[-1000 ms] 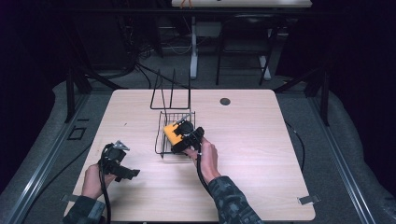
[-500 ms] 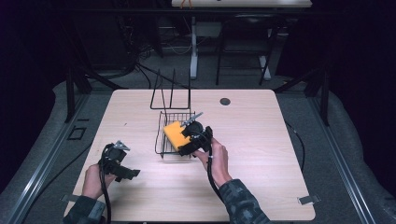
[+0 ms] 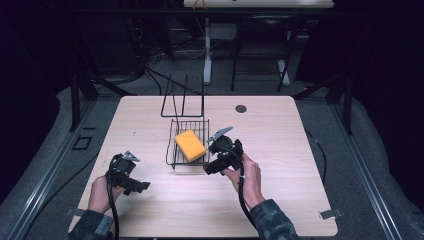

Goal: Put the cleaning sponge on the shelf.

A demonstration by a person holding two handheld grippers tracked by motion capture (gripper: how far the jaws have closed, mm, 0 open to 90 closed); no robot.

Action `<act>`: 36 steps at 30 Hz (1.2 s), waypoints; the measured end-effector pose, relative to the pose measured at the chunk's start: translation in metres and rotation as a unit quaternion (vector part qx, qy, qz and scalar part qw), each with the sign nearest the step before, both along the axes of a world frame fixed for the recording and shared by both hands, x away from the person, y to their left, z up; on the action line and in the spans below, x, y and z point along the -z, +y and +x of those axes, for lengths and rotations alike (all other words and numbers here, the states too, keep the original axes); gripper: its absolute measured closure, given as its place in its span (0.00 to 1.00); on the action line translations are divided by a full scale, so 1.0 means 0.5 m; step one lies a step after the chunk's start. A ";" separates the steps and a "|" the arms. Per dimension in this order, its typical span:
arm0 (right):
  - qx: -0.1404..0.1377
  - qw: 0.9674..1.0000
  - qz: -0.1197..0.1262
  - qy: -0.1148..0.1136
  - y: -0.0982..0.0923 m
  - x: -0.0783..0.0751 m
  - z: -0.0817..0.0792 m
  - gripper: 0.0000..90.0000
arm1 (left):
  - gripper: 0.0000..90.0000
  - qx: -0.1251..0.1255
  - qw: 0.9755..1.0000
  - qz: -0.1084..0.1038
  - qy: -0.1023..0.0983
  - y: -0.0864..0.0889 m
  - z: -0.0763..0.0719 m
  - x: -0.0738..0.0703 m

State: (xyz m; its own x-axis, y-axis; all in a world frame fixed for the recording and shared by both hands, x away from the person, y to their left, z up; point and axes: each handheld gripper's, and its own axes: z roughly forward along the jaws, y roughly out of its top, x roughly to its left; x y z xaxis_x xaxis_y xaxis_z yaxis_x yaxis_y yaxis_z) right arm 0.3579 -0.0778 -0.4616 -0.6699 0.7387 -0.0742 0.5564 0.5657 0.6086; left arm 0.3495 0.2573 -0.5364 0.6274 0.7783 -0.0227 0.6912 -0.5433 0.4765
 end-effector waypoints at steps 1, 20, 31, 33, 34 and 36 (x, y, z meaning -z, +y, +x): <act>0.003 1.000 -0.001 -0.003 -0.015 -0.004 -0.010 0.15 | 0.09 -0.001 1.000 -0.001 0.001 0.000 0.000 0.000; 0.063 0.998 -0.005 0.011 -0.172 0.025 -0.095 0.15 | 0.09 0.001 1.000 0.006 0.003 -0.002 0.000 0.002; 0.108 0.994 -0.001 0.025 -0.264 0.054 -0.136 0.07 | 0.09 0.004 1.000 0.010 0.007 -0.007 0.000 0.004; 0.116 0.993 -0.003 0.035 -0.283 0.066 -0.143 0.05 | 0.09 0.004 1.000 0.011 0.007 -0.009 0.001 0.005; 0.117 0.992 -0.001 0.037 -0.293 0.073 -0.147 0.04 | 0.09 0.004 1.000 0.009 0.005 -0.010 0.001 0.004; 0.130 0.990 0.008 0.046 -0.312 0.088 -0.154 0.04 | 0.09 0.006 1.000 0.008 0.004 -0.011 0.000 0.003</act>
